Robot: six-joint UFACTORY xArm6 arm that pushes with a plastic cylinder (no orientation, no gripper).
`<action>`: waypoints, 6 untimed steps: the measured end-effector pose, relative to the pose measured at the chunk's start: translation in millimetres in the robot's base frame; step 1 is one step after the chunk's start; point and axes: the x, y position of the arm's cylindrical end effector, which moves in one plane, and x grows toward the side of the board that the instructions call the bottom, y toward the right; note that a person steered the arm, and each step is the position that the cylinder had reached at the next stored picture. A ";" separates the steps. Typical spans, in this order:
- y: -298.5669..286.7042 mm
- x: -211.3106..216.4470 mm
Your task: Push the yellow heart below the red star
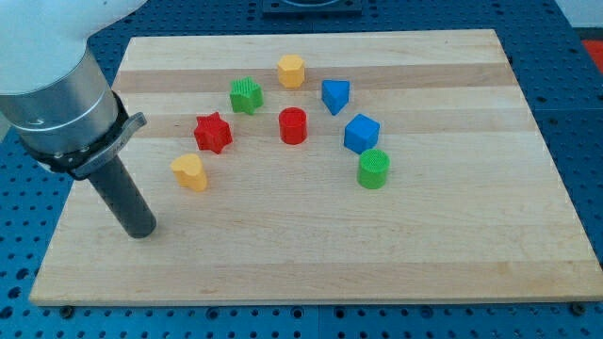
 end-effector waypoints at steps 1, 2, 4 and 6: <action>0.0 -14.1; 0.0 -30.0; 0.0 -56.2; 0.0 -69.1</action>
